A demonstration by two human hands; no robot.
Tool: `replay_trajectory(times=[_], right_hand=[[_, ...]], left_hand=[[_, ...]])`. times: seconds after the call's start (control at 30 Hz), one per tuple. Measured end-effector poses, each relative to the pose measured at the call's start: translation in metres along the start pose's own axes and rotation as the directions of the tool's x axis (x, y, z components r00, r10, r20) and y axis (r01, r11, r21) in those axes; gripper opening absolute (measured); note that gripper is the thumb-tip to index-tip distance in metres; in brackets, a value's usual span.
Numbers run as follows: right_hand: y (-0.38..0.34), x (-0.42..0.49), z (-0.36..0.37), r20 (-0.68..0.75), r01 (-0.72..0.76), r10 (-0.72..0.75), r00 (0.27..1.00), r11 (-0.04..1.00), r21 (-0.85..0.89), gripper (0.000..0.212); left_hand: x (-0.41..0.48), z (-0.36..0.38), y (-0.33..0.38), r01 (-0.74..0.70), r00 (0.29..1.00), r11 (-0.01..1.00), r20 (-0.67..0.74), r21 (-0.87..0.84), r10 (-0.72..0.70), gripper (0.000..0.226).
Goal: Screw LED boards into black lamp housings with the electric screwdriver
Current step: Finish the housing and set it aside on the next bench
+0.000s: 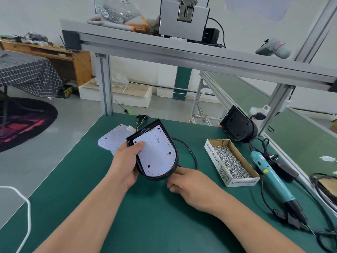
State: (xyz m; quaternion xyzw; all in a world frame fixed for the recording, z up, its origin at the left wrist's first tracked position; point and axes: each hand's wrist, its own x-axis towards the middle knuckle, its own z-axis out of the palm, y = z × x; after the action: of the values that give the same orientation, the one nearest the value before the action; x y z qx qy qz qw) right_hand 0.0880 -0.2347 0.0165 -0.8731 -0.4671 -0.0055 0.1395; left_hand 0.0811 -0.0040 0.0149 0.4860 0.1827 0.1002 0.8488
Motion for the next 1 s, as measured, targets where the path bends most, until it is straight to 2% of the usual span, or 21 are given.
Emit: replay_trajectory(times=[0.1,0.17,0.23,0.3,0.33,0.4,0.5,0.6,0.67,0.77,0.83,0.93,1.0], right_hand=[[-0.002,0.0,0.003,0.029,0.026,-0.024,0.999,0.997,-0.071,0.013],[0.003,-0.004,0.004,0.036,-0.034,0.037,0.999,0.997,-0.073,0.014],[0.018,-0.011,-0.003,-0.05,-0.192,0.192,0.98,0.981,0.003,0.011],[0.035,-0.023,-0.017,-0.225,-0.32,0.36,0.905,0.927,0.197,0.015],[0.041,-0.028,-0.024,-0.296,-0.323,0.429,0.853,0.881,0.346,0.019],[0.045,-0.033,-0.035,-0.365,-0.233,0.516,0.775,0.769,0.595,0.025],[0.038,-0.03,-0.036,-0.408,-0.147,0.515,0.754,0.738,0.659,0.02],[0.034,-0.028,-0.03,-0.383,-0.168,0.504,0.774,0.747,0.643,0.02],[0.035,-0.028,-0.027,-0.345,-0.208,0.52,0.781,0.737,0.643,0.022],[0.035,-0.028,-0.026,-0.331,-0.207,0.535,0.778,0.715,0.668,0.022],[0.036,-0.028,-0.028,-0.321,-0.202,0.534,0.783,0.705,0.68,0.021],[0.041,-0.028,-0.034,-0.265,-0.261,0.55,0.792,0.698,0.667,0.022],[0.045,-0.032,-0.038,-0.206,-0.299,0.554,0.807,0.682,0.667,0.024]], left_hand=[[-0.004,0.002,0.0,-0.015,1.0,0.999,0.002,0.035,0.015,0.019],[-0.006,0.003,0.001,-0.018,1.0,0.998,-0.006,0.061,0.018,0.02],[-0.009,0.003,0.001,-0.015,1.0,0.991,0.002,0.133,0.015,0.022],[-0.014,0.006,0.002,0.0,0.998,0.972,0.065,0.233,-0.015,0.025],[-0.017,0.008,0.002,0.016,0.992,0.959,0.113,0.284,-0.051,0.027],[-0.027,0.014,-0.002,0.052,0.967,0.921,0.212,0.387,-0.143,0.03],[-0.04,0.023,-0.012,0.074,0.932,0.861,0.273,0.504,-0.24,0.032],[-0.046,0.026,-0.016,0.061,0.914,0.809,0.292,0.584,-0.28,0.033],[-0.048,0.025,-0.015,0.027,0.909,0.755,0.298,0.655,-0.291,0.034],[-0.048,0.024,-0.014,-0.114,0.93,0.641,0.309,0.759,-0.2,0.03],[-0.049,0.024,-0.014,-0.229,0.936,0.523,0.334,0.821,-0.114,0.023],[-0.051,0.024,-0.013,-0.342,0.926,0.326,0.374,0.881,-0.041,0.025],[-0.053,0.025,-0.012,-0.36,0.915,0.305,0.398,0.882,-0.07,0.029]])
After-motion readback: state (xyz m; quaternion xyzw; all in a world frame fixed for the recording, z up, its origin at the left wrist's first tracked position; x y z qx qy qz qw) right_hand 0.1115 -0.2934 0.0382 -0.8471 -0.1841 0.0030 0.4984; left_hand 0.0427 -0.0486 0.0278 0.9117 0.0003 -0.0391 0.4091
